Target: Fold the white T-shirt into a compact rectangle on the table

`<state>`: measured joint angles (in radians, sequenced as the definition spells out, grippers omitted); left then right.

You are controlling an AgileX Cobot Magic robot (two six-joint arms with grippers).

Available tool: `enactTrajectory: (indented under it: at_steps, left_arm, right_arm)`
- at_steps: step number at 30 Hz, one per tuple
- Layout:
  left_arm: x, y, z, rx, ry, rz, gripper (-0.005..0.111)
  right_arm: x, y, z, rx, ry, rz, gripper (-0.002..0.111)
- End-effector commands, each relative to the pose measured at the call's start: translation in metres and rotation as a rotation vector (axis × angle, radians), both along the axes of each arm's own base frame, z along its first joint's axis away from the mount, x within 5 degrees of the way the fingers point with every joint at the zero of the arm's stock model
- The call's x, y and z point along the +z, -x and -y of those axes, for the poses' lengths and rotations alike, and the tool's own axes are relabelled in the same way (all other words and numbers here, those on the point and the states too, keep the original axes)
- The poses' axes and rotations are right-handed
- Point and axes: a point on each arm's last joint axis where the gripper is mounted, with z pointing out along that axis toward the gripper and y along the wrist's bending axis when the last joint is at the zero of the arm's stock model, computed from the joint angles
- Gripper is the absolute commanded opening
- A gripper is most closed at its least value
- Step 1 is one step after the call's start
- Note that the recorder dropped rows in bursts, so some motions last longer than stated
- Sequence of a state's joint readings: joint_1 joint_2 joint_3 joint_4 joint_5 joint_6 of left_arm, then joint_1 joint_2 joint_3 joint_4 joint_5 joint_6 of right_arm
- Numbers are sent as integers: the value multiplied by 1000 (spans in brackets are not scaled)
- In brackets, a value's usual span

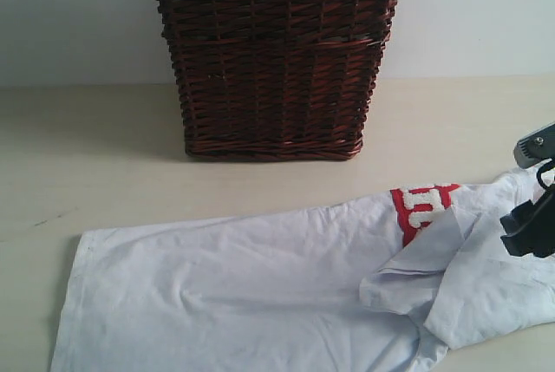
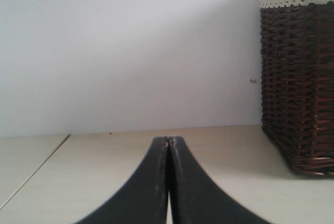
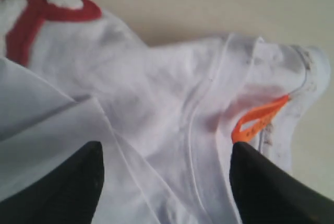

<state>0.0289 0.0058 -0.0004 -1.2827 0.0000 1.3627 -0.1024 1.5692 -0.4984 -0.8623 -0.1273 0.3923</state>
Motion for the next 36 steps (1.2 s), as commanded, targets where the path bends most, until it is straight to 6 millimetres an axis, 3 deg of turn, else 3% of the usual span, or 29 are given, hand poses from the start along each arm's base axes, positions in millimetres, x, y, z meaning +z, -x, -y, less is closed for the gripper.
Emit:
enactTrajectory:
  at_steps: [1,9,14,17,24,29,33,36]
  left_arm:
    - [0,1,0,1,13,6,0]
    - [0,1,0,1,13,6,0]
    - [0,1,0,1,13,6,0]
    - [0,1,0,1,13,6,0]
    - [0,1,0,1,13,6,0]
    - [0,1,0,1,13,6,0]
    - [0,1,0,1,13,6,0]
    - [0,1,0,1,13,6,0]
  right_arm:
    - [-1,1,1,2,8,-7,66]
    - [0,-1,-1,16,-10,16,69]
    - [-3,4,5,-12,49,-50,86]
    - [-4,5,6,24,94,-64,105]
    - [-4,5,6,51,116,-66,105]
    - [-3,3,4,-51,14,-44,105]
    - [-5,7,9,-84,46,-89,105]
    - [-15,8,32,-180,55,-146,105]
